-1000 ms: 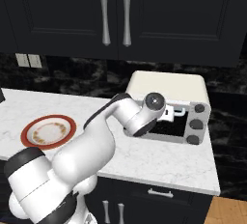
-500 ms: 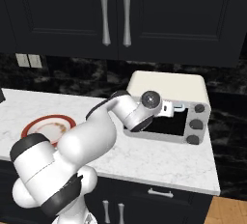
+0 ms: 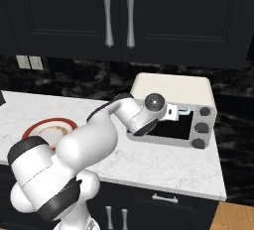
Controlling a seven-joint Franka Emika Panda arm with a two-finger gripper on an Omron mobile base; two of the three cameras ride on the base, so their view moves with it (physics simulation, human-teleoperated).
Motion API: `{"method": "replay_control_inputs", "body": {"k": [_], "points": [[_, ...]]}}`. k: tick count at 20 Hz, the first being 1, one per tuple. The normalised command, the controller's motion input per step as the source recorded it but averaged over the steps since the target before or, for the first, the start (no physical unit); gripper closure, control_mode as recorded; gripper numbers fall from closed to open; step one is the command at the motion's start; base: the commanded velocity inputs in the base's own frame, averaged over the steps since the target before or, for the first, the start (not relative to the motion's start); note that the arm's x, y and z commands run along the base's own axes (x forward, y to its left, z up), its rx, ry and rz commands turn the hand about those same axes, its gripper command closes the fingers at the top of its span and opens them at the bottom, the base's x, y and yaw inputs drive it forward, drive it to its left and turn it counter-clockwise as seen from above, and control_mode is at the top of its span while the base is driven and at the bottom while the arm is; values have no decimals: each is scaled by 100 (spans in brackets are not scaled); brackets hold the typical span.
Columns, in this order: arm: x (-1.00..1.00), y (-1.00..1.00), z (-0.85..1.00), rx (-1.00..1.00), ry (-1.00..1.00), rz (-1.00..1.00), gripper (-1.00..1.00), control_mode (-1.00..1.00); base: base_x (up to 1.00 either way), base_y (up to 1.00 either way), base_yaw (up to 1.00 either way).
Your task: Pick up the kebab skewer and baguette bread, and place them inside the toaster oven. Close the toaster oven door and start by setting the timer.
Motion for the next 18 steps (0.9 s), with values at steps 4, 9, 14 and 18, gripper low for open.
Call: {"method": "replay_control_inputs", "body": {"k": [4,9,14,18], "points": [[-10,-10,4,4,8,-3,-100,-100,0,0,0],[-34,-17,1,2,4,-3,-100,-100,0,0,0],[-62,-19,0,0,0,0,-100,-100,0,0,0],[-48,-44,0,0,-1,11,-100,-100,0,0,0]]}}
